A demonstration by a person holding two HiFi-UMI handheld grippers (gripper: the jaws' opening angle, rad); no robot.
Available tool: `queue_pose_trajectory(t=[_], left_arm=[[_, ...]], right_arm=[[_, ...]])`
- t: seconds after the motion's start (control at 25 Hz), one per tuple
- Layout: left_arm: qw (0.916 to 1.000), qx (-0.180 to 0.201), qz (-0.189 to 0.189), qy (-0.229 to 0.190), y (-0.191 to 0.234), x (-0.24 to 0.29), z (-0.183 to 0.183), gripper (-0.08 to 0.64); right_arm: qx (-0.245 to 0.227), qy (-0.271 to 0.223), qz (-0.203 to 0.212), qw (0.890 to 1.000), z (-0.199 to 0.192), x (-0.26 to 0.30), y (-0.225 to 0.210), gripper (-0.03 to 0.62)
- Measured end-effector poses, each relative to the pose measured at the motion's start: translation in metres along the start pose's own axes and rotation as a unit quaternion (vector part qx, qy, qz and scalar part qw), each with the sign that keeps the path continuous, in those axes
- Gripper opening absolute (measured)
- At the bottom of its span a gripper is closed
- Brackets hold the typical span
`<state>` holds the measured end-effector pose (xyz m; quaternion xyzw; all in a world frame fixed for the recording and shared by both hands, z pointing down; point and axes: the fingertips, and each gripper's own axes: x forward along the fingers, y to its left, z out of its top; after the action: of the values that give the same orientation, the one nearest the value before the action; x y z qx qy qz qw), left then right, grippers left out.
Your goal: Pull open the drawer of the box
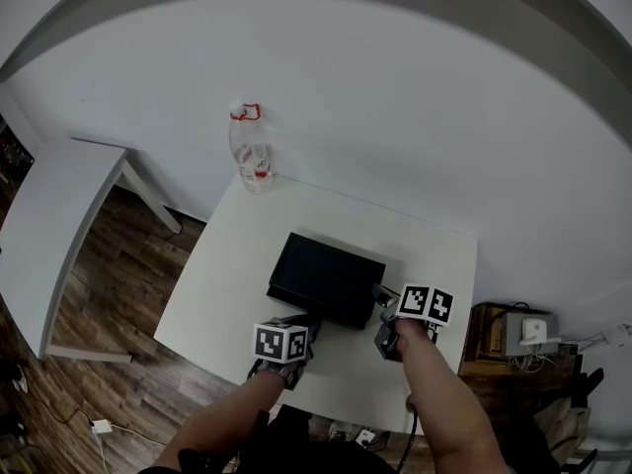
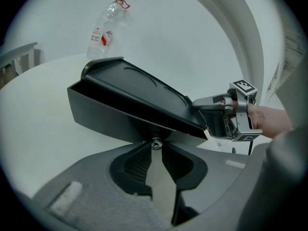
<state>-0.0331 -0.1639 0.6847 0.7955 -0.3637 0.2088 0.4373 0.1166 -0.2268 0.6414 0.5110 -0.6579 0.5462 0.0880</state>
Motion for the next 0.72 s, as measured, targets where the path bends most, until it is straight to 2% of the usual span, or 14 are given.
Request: queue_pose_trajectory(t=[0.72], left_arm=[[1.0000, -0.003, 0.002, 0.007, -0.003, -0.017, -0.022, 0.072]], right_arm=[[-0.004, -0.001, -0.001, 1.000, 0.001, 0.001, 0.000, 0.091]])
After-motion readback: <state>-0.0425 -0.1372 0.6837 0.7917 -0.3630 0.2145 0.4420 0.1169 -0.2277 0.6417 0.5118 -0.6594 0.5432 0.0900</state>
